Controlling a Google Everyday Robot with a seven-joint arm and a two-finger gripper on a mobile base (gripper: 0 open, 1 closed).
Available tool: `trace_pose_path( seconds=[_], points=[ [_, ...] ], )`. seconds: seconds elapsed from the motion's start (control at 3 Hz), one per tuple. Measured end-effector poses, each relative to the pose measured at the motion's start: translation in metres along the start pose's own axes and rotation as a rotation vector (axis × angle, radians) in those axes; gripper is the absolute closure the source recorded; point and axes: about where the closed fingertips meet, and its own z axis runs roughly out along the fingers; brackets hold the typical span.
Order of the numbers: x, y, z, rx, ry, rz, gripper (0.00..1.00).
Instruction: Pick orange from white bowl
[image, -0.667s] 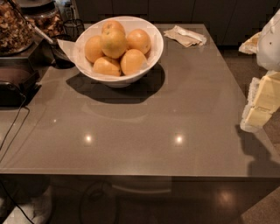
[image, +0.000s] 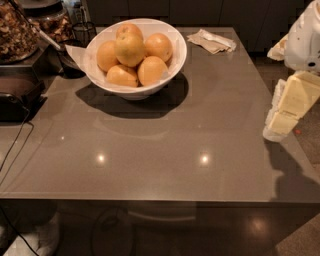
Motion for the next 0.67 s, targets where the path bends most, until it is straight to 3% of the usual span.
trace_pose_path(
  seconds=[0.33,0.67],
  points=[
    [-0.0492,-0.0230,0.0095,-0.063,-0.004,0.069,0.00],
    [-0.0545,-0.0273,0.0101,-0.045,-0.021,0.066,0.00]
  ],
)
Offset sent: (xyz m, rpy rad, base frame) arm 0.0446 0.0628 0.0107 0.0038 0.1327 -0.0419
